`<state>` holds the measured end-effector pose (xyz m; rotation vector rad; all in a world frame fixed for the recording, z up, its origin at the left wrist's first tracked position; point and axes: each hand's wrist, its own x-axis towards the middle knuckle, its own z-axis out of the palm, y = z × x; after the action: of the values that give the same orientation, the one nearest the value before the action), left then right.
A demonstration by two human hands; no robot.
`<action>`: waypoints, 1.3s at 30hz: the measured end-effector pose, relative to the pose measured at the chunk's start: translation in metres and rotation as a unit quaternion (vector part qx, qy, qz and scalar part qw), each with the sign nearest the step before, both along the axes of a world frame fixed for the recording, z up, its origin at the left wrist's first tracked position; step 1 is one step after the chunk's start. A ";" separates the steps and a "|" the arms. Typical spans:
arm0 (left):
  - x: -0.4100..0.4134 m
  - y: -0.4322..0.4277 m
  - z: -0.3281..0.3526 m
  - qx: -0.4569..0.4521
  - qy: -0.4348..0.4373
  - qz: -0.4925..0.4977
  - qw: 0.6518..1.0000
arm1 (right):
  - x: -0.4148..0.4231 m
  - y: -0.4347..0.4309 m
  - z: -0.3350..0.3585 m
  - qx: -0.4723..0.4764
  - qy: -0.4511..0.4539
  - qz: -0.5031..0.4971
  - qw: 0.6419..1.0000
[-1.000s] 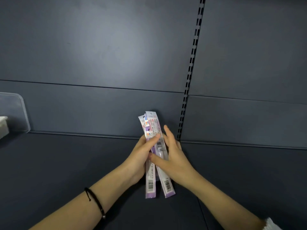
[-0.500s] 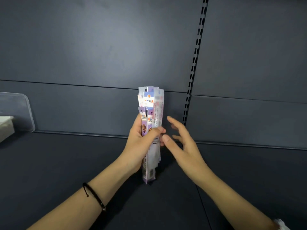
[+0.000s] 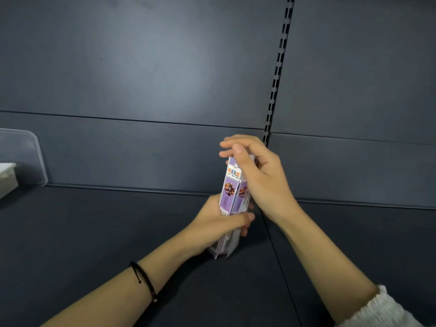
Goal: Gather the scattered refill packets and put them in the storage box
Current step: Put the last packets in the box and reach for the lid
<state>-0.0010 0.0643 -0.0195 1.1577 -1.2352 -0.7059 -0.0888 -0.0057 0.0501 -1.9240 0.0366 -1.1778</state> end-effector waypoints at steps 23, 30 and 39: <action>0.136 0.168 0.049 0.244 -0.592 0.230 0.733 | 0.081 0.085 0.000 -0.096 0.304 0.072 0.945; 0.241 0.266 0.064 0.200 -0.662 0.296 0.659 | 0.196 0.171 -0.003 -0.163 0.272 0.092 0.944; 0.393 0.365 0.094 0.176 -0.540 0.160 0.807 | 0.343 0.253 -0.005 -0.133 0.180 0.065 0.973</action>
<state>0.3919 0.4290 0.0745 2.1727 -1.7870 0.0777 0.2537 0.2473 0.0449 -2.3191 -0.0562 -0.7653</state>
